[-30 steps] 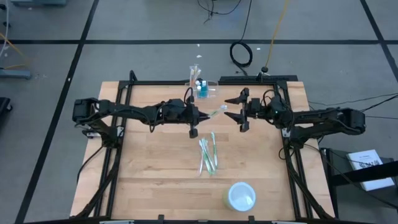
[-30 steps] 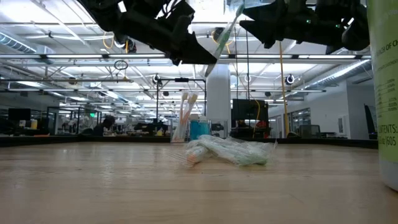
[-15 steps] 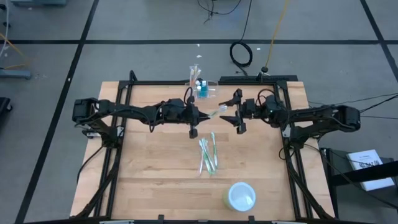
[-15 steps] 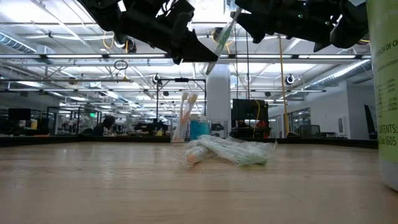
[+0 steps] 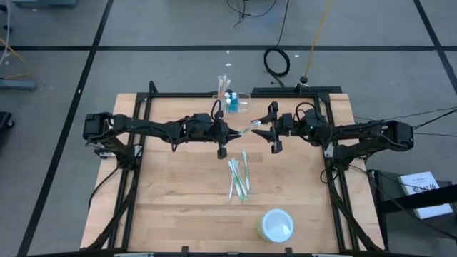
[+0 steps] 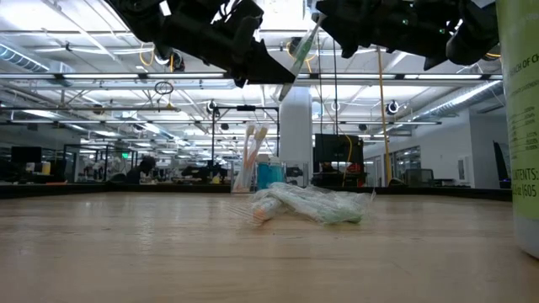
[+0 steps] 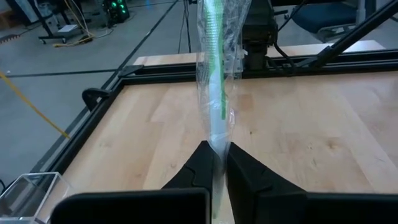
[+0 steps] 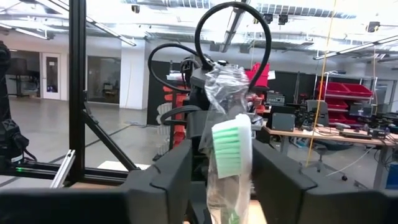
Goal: Pick & Place toothbrushing station
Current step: Put the green toothbrush into the transparent organizer
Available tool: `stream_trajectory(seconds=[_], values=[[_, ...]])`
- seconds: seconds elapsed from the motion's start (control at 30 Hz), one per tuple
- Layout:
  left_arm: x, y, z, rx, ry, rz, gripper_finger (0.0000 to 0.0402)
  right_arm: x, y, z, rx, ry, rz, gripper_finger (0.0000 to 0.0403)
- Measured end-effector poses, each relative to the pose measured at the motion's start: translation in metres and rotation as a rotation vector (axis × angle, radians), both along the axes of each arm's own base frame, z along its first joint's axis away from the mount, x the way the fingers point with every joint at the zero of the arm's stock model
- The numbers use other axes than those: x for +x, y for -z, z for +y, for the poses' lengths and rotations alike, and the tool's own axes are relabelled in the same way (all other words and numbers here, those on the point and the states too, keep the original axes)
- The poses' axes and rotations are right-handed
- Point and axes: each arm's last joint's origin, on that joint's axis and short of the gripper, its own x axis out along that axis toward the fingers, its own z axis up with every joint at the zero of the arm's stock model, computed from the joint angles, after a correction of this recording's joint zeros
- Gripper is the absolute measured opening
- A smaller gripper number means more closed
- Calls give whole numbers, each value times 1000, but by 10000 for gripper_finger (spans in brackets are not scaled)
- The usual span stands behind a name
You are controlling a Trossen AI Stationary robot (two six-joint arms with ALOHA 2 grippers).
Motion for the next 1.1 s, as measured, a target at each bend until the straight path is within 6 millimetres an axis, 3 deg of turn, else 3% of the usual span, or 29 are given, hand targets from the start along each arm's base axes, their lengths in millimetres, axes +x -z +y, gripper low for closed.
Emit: stream_trajectory(seconds=[0.2, 0.53, 0.67, 0.83, 1.1], values=[[0, 0, 0, 0, 1, -1, 6, 0, -1, 0, -3, 2, -12, 89], [0, -2, -3, -15, -22, -12, 49, -1, -2, 0, -20, 10, -28, 21], [0, -8, -9, 11, -52, -43, 94, -1, -3, 0, -21, 10, -35, 19], [-2, -23, -16, 39, -83, -82, 181, -2, -4, -1, -7, 32, -37, 19], [-27, -59, -25, 93, -141, -139, 277, -1, -14, -14, 29, 68, -18, 19]])
